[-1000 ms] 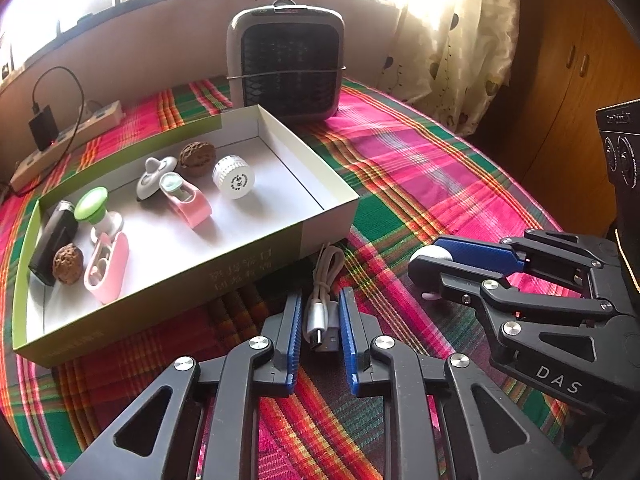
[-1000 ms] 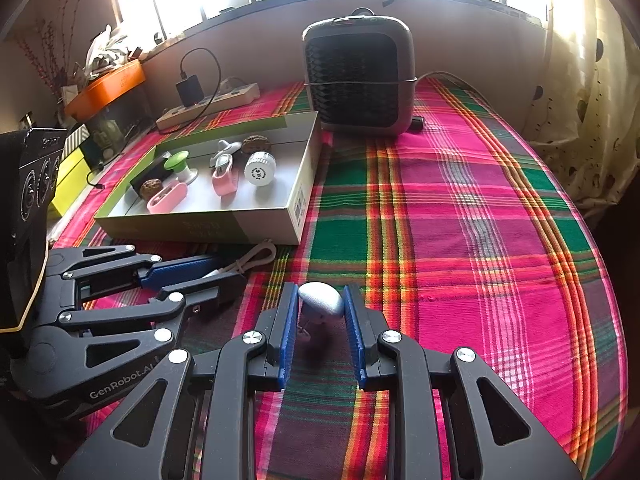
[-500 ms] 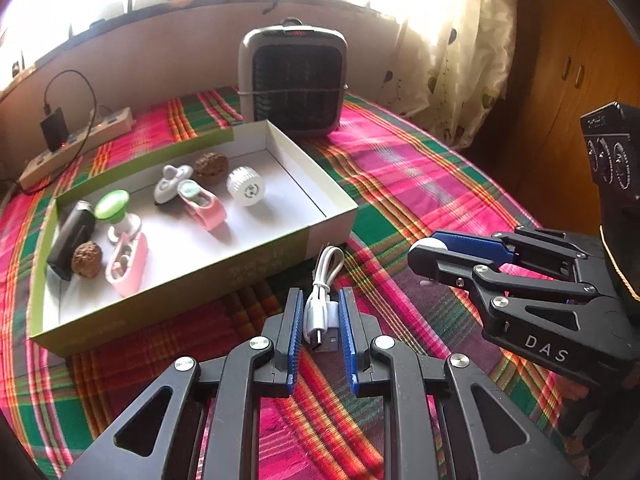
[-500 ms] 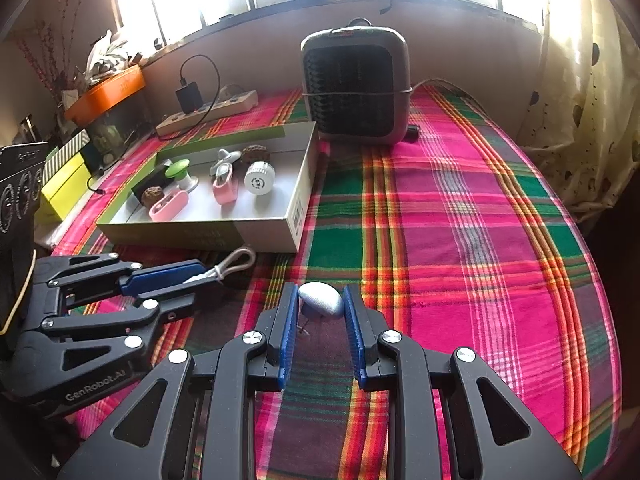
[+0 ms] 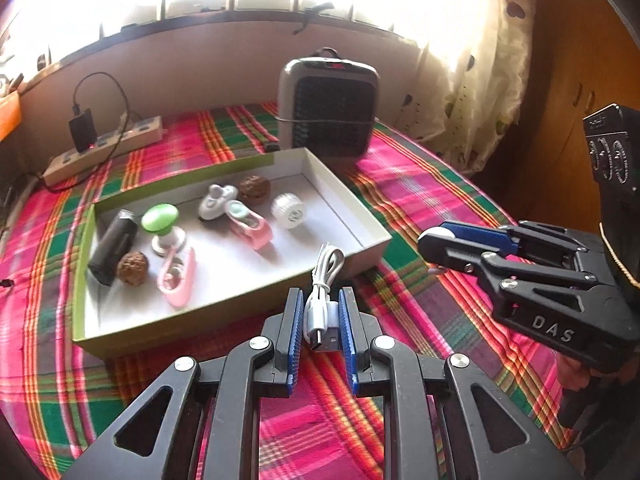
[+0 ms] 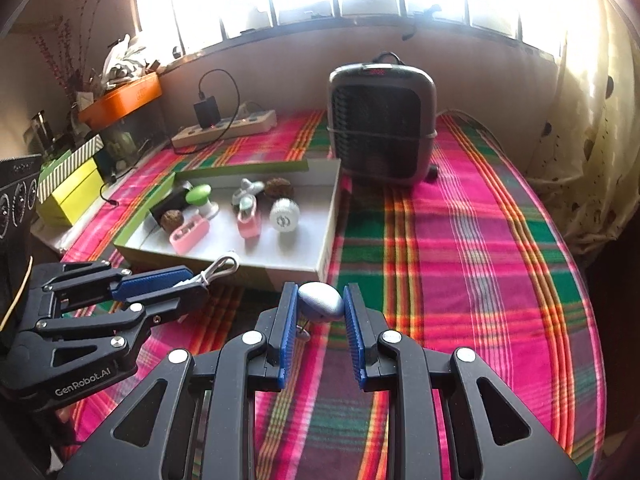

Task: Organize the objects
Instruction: 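Carry the cable with the left tool while the right tool carries the knob into the lid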

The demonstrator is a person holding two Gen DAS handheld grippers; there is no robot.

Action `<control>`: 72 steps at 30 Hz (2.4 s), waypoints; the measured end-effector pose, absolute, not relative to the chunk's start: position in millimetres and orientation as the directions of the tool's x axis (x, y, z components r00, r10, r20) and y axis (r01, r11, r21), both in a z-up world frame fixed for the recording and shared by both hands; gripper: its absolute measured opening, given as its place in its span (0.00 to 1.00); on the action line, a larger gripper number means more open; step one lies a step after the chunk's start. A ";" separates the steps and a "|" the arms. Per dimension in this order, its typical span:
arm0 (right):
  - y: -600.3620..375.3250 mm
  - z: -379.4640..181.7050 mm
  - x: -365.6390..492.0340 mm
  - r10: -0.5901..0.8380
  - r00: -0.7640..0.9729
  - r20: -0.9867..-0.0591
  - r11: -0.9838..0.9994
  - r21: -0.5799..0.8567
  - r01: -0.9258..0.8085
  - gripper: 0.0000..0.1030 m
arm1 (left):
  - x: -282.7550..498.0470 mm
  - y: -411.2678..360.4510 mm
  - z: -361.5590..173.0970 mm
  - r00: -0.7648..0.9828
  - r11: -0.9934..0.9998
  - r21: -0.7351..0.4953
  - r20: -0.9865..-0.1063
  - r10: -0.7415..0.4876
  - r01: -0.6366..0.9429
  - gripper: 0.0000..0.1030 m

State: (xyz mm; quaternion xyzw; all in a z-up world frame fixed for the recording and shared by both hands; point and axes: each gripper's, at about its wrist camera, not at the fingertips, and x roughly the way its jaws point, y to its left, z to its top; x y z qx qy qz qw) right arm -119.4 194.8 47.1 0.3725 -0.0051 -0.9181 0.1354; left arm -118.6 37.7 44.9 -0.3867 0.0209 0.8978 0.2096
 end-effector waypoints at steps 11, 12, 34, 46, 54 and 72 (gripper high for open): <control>177.3 66.5 -147.1 -0.288 -0.702 -0.652 -0.950 0.105 0.293 0.24 | -140.8 10.2 53.6 -0.652 -0.938 -0.130 -0.688 0.318 -0.321 0.16; 176.3 67.3 -151.7 -0.291 -0.701 -0.651 -0.950 0.108 0.294 0.24 | -143.3 8.9 53.6 -0.653 -0.940 -0.131 -0.689 0.315 -0.315 0.16; 151.8 48.3 -240.2 -0.250 -0.662 -0.706 -0.954 0.062 0.294 0.24 | -188.1 -1.9 33.5 -0.634 -0.948 -0.150 -0.713 0.300 -0.279 0.16; 141.5 31.7 -256.3 -0.219 -0.634 -0.742 -0.952 0.020 0.305 0.24 | -198.0 0.3 25.2 -0.618 -0.950 -0.153 -0.729 0.294 -0.272 0.16; 141.6 22.6 -260.2 -0.206 -0.619 -0.758 -0.954 0.015 0.298 0.24 | -200.7 0.4 20.7 -0.604 -0.950 -0.158 -0.741 0.294 -0.268 0.16; 137.5 19.6 -259.5 -0.197 -0.621 -0.759 -0.953 0.000 0.303 0.24 | -204.3 -1.2 16.8 -0.584 -0.949 -0.174 -0.754 0.300 -0.262 0.16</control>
